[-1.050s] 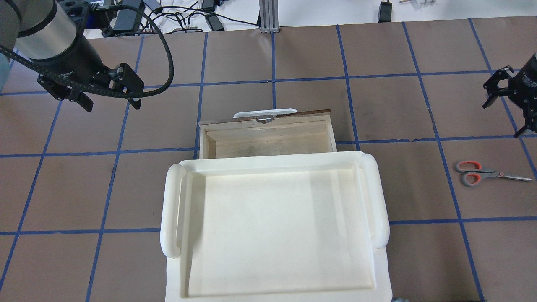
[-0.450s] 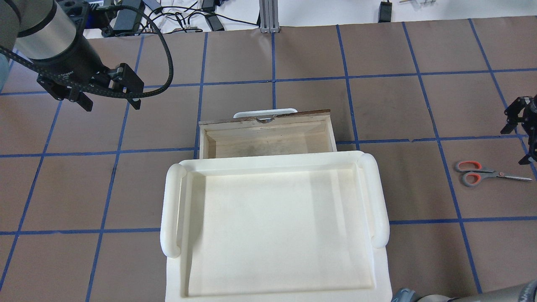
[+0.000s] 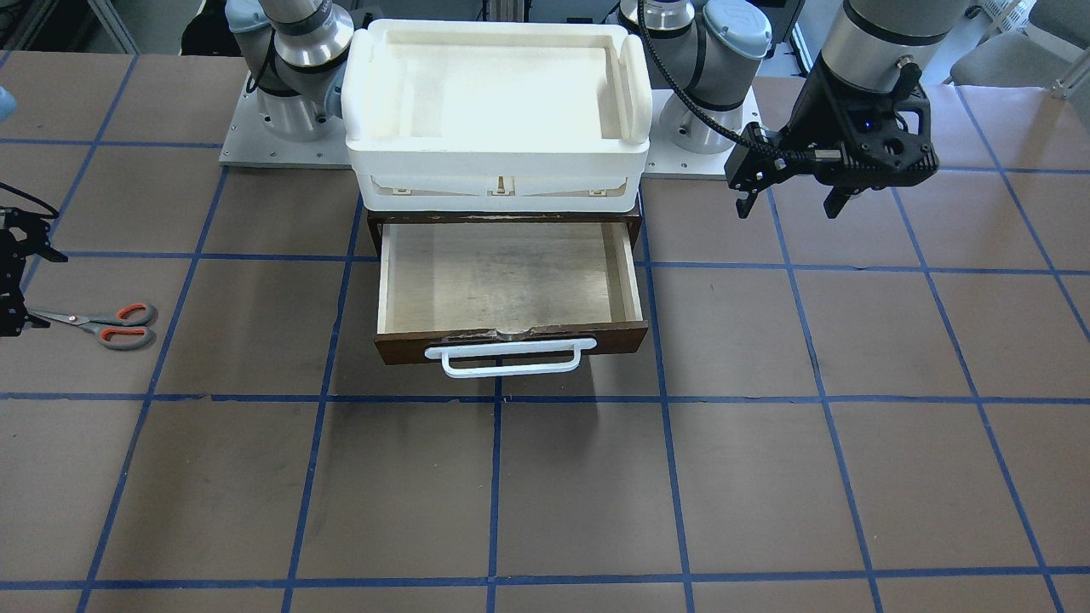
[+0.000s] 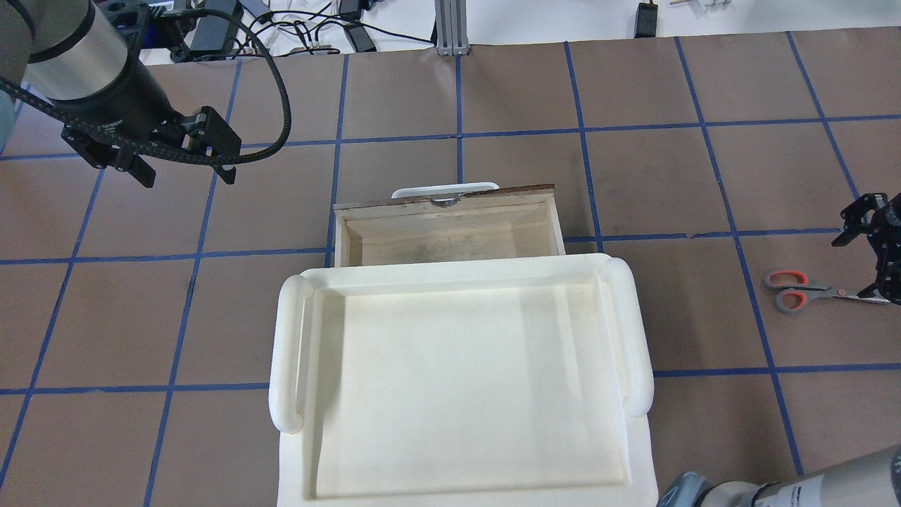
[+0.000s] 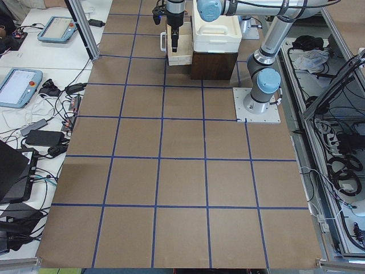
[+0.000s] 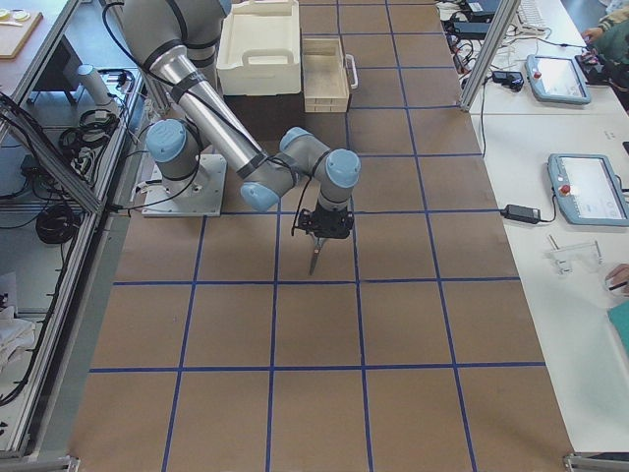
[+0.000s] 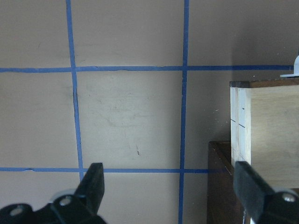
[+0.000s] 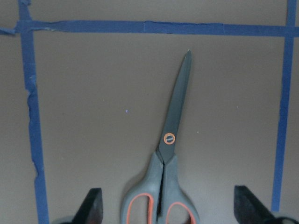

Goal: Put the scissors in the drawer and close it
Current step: 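Lower the right gripper and close it on the scissors handle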

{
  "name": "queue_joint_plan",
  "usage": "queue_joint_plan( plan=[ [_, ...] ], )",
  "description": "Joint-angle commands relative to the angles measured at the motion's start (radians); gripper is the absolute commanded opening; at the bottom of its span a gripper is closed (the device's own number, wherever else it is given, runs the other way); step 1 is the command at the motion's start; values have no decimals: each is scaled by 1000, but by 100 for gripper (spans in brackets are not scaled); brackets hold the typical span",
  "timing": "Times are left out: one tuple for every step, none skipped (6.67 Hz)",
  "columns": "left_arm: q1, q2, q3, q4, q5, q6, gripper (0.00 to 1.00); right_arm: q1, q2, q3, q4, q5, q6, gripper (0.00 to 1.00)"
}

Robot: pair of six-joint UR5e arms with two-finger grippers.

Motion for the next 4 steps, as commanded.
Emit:
queue_joint_plan(
  plan=[
    [0,0,0,0,1,0,100,-17,59,10,-59,-3,-1,96],
    [0,0,0,0,1,0,100,-11,48,11,-54,-11,22,93],
    [0,0,0,0,1,0,100,-11,50,17,-45,-13,18,77],
    [0,0,0,0,-1,0,100,-8,47,30,-45,-13,24,77]
  ],
)
